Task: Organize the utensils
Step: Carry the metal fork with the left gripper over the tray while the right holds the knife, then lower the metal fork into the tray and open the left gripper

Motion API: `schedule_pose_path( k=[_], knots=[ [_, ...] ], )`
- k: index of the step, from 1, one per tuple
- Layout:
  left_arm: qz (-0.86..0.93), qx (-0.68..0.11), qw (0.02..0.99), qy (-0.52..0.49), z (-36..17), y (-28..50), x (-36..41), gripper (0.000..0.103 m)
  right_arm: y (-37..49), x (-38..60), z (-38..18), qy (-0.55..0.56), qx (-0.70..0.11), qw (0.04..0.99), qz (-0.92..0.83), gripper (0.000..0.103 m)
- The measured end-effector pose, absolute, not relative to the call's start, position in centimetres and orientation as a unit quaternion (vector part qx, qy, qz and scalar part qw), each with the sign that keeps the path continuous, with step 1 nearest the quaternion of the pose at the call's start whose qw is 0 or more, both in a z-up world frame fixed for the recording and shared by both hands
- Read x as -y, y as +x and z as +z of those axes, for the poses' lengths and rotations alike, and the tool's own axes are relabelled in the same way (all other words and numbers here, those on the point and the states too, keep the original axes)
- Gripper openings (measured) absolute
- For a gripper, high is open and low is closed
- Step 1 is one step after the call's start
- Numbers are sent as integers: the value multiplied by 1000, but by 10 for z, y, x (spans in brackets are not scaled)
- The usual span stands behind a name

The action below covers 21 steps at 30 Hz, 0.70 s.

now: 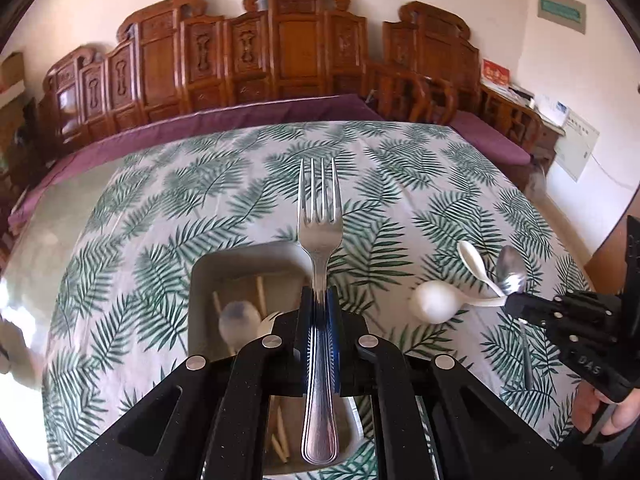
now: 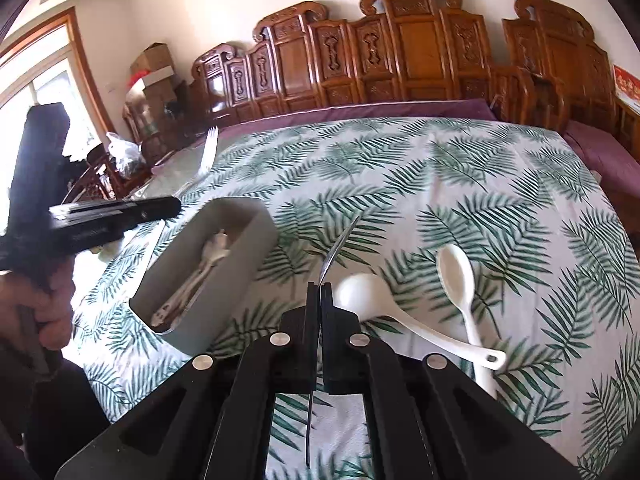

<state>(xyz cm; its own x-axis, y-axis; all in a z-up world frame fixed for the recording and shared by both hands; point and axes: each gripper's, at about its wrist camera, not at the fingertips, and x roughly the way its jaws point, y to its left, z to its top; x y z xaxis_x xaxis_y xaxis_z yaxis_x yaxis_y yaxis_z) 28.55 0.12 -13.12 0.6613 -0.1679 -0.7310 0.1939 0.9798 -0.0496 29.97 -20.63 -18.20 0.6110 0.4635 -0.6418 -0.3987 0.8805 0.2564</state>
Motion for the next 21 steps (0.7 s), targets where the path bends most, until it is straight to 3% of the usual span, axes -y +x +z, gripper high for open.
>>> schedule_pose_path(
  k=[21],
  knots=[
    [-64, -464, 883, 11, -201, 303, -34, 6, 305, 147, -168, 7, -366, 892, 263, 2]
  ],
)
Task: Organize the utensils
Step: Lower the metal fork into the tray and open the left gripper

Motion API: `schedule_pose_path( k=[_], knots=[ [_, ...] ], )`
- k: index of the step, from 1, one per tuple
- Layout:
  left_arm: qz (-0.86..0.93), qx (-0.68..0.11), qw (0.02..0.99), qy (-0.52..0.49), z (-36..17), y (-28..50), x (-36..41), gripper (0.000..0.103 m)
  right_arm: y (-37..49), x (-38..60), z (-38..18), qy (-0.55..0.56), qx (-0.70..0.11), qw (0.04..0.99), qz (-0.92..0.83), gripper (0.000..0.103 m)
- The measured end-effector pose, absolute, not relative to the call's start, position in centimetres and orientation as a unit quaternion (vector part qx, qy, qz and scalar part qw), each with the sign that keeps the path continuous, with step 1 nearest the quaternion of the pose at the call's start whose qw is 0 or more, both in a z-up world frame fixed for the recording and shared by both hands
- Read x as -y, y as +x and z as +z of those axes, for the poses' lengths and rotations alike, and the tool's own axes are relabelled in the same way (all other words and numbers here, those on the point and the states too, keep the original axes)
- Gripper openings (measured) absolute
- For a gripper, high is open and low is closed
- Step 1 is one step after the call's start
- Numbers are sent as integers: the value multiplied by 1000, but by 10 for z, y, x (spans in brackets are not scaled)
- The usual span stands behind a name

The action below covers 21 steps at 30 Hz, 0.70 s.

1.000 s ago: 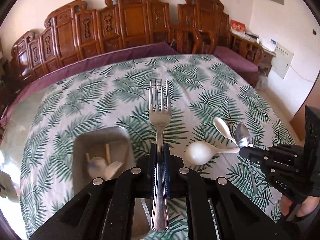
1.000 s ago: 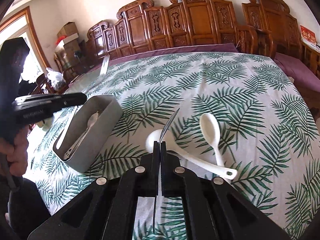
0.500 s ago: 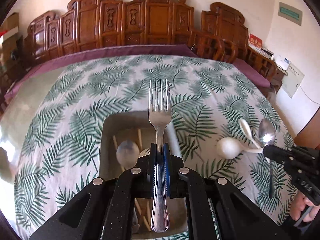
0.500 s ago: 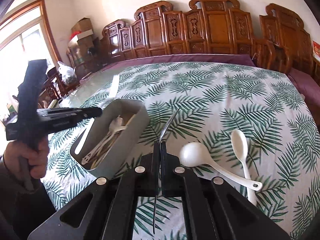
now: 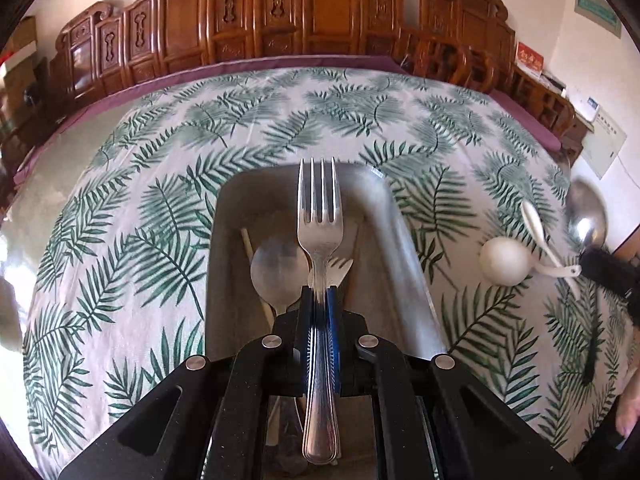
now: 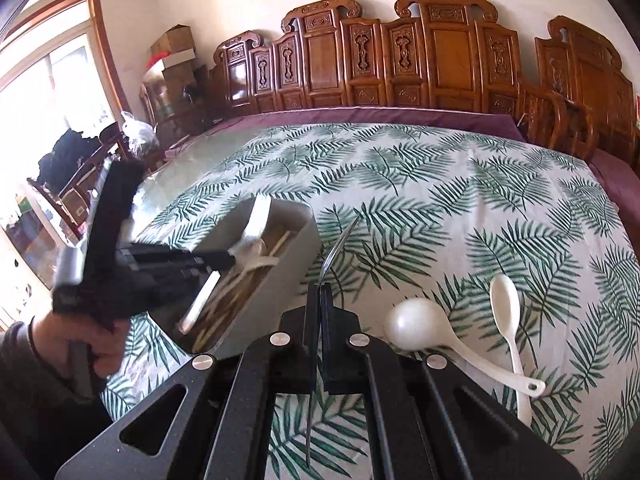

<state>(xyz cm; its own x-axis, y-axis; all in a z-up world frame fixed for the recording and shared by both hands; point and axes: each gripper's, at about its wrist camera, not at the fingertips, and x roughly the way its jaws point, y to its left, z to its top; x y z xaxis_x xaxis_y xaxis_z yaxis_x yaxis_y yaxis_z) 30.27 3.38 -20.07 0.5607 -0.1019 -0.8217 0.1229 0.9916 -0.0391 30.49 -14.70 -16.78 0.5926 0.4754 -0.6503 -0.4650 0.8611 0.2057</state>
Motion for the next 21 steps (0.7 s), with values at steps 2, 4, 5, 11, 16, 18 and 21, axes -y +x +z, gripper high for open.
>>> schedule_pose_path(
  k=[2, 4, 5, 11, 16, 18, 21],
  knots=[
    [-64, -471, 880, 14, -206, 304, -33, 6, 307, 140, -164, 8, -364, 893, 265, 2],
    [-66, -476, 877, 17, -209, 305, -33, 6, 309, 134, -162, 8, -362, 893, 266, 2],
    [-68, -479, 875, 18, -210, 305, -33, 6, 310, 131, -160, 8, -363, 893, 267, 2],
    [-76, -481, 873, 16, -208, 305, -36, 6, 311, 114, -159, -3, -368, 890, 269, 2],
    [-79, -467, 881, 0, -195, 303, -46, 7, 315, 106, -158, -7, -372, 888, 270, 2],
    [-79, -461, 884, -7, -190, 303, -51, 7, 317, 102, -158, -7, -372, 887, 272, 2],
    [-76, -449, 890, -16, -180, 302, -61, 8, 320, 95, -158, -5, -373, 886, 277, 2]
  ],
)
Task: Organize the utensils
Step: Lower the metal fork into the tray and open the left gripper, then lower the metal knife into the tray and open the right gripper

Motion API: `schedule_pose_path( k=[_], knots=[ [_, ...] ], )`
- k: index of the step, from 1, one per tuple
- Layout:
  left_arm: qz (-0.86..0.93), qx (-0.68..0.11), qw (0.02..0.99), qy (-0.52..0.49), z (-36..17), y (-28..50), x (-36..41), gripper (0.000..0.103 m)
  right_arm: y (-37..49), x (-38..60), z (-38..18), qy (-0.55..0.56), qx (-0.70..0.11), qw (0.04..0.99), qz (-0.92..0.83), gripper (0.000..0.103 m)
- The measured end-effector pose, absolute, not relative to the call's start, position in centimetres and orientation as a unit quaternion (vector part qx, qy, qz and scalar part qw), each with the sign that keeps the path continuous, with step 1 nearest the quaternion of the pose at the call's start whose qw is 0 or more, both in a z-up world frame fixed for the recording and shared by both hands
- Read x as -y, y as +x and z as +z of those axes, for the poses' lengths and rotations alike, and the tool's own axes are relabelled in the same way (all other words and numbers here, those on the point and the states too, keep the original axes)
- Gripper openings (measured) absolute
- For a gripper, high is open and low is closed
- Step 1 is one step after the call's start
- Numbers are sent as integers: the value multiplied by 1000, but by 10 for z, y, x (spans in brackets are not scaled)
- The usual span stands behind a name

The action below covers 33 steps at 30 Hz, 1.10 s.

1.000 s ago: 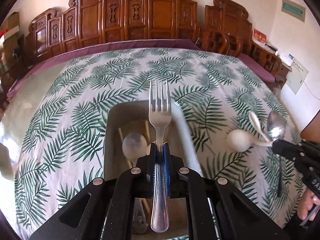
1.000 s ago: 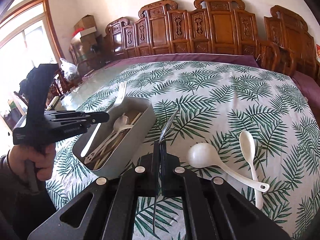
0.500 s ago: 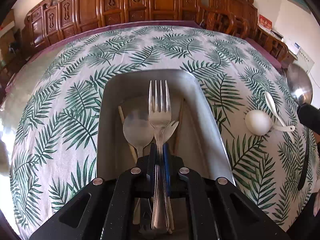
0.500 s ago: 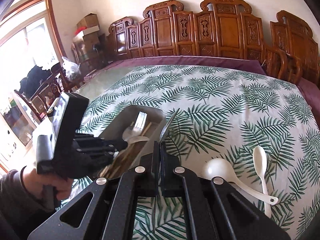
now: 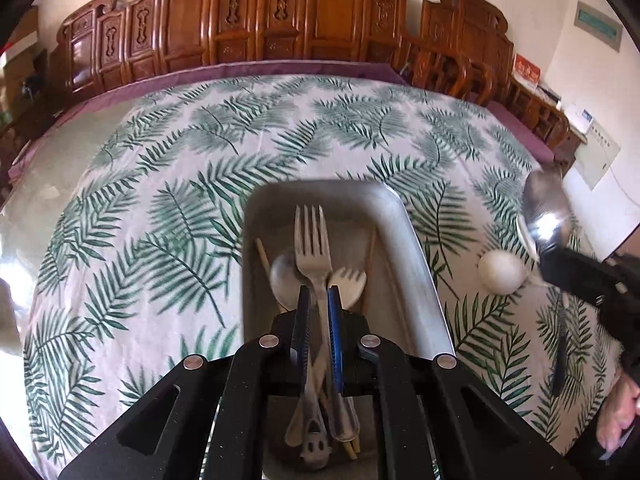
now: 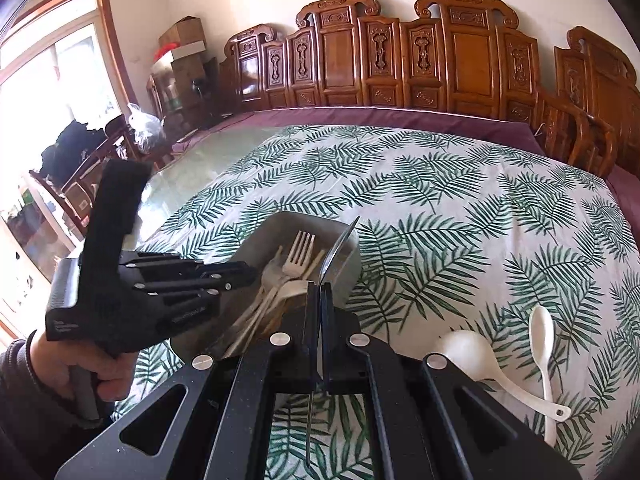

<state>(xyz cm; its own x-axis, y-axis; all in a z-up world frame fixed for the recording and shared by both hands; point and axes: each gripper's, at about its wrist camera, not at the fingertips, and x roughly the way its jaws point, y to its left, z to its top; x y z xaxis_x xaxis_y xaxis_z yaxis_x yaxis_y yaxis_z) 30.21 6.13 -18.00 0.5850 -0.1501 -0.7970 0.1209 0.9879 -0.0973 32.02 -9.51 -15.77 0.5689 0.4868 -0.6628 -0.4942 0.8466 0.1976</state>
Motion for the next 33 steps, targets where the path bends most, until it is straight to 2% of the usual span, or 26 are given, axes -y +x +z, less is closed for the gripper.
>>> schedule_pose_path(
  k=[1, 3, 8, 10, 13, 15, 17, 18, 27, 33],
  knots=[
    [-73, -445, 892, -18, -177, 302, -65, 9, 321, 93, -158, -4, -373, 885, 278, 2],
    [-66, -434, 898, -20, -170, 301, -72, 19, 325, 86, -158, 0, -373, 883, 283, 2],
    [-50, -421, 905, -28, -160, 301, -90, 20, 335, 68, -161, 8, -374, 880, 294, 2],
    [-42, -417, 908, -32, -157, 300, -98, 26, 339, 60, -162, 8, -374, 878, 298, 2],
    [-31, -409, 911, -39, -153, 300, -109, 41, 346, 50, -164, 12, -377, 875, 303, 2],
    [-19, -402, 915, -42, -149, 299, -116, 63, 349, 44, -167, 14, -380, 873, 305, 2],
    [-13, -395, 917, -45, -146, 299, -122, 68, 353, 38, -172, 13, -384, 871, 305, 2],
    [-9, -393, 918, -47, -146, 299, -124, 77, 355, 35, -175, 11, -386, 870, 306, 2],
    [13, -386, 921, -50, -144, 299, -135, 91, 371, 13, -206, -2, -416, 859, 299, 2],
    [17, -385, 921, -54, -144, 299, -137, 91, 383, 16, -220, -3, -436, 853, 288, 3]
  ],
)
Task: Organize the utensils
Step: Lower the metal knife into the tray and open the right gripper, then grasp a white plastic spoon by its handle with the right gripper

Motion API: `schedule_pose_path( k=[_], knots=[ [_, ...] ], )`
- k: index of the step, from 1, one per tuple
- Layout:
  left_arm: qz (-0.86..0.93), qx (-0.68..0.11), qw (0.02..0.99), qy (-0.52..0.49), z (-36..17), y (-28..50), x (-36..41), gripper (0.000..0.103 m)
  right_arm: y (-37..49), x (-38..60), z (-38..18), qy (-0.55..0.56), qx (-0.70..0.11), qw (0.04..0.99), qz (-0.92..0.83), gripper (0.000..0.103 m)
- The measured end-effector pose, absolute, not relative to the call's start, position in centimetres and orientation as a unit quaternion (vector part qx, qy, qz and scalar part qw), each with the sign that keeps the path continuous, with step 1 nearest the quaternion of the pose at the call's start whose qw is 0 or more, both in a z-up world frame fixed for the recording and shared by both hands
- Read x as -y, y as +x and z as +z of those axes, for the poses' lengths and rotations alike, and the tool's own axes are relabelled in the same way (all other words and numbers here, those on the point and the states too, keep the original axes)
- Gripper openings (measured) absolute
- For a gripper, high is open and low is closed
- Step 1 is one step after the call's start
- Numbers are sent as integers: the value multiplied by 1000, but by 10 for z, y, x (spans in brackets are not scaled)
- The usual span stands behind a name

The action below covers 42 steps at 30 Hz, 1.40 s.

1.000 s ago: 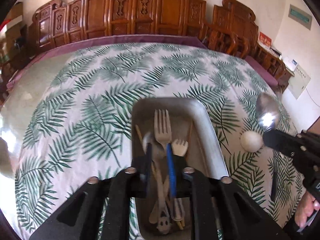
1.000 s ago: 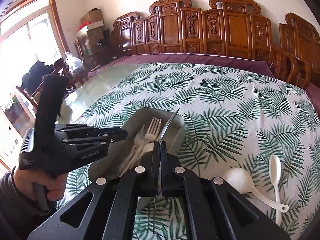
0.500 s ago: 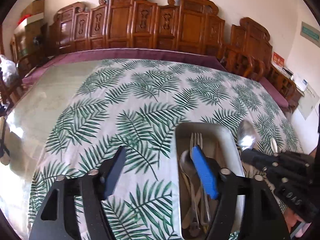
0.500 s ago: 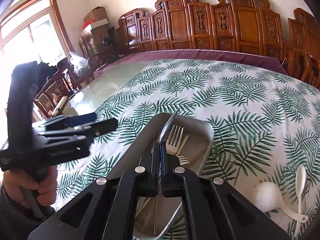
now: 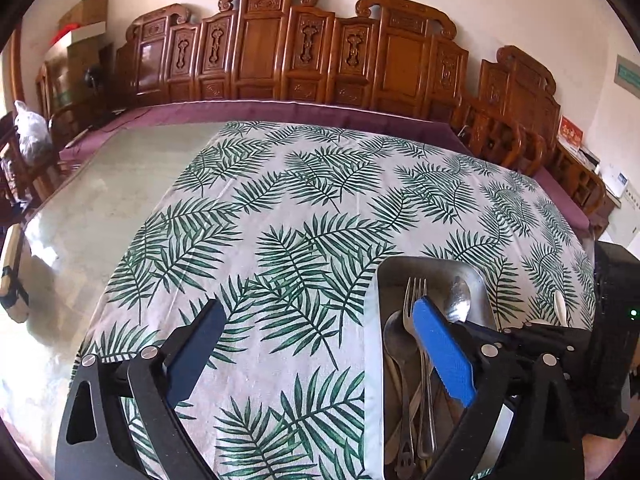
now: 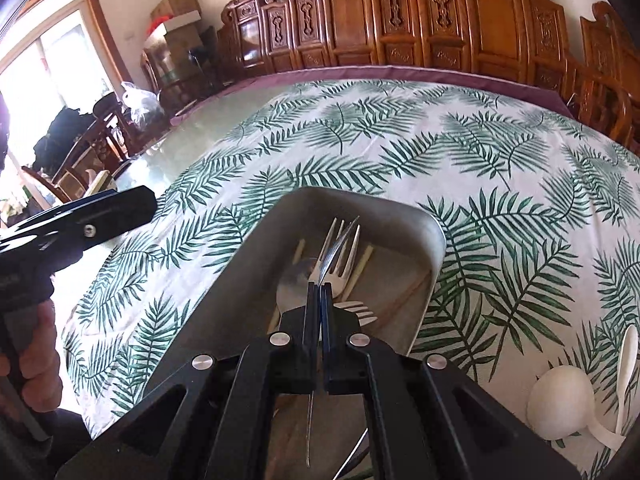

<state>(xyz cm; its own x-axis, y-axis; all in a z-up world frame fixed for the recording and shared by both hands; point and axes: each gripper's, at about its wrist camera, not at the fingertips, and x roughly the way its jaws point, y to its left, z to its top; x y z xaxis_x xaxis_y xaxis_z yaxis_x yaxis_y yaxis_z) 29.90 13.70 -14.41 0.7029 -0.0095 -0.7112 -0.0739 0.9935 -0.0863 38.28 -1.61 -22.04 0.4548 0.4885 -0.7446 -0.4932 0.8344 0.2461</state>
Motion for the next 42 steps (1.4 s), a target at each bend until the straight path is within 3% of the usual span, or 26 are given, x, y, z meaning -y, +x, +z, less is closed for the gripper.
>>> schedule_pose_path(
  k=[14, 19, 24, 27, 35, 42],
  knots=[
    [3, -383, 922, -49, -144, 298, -122, 92, 354, 44, -195, -13, -406, 856, 320, 7],
    [-20, -381, 924, -41, -143, 294, -98, 92, 336, 103, -178, -27, -383, 875, 296, 24],
    [-42, -379, 923, -40, -141, 288, -71, 92, 332, 166, -173, -55, -364, 897, 243, 48],
    [-51, -376, 925, -28, -139, 281, -49, 92, 334, 201, -180, -57, -363, 906, 209, 53],
    [-82, -389, 917, -18, -137, 261, 9, 92, 356, 268, -232, -69, -415, 891, 171, 54],
    [-92, -413, 906, -3, -153, 246, 58, 92, 363, 277, -245, -50, -436, 878, 192, 43]
  ],
)
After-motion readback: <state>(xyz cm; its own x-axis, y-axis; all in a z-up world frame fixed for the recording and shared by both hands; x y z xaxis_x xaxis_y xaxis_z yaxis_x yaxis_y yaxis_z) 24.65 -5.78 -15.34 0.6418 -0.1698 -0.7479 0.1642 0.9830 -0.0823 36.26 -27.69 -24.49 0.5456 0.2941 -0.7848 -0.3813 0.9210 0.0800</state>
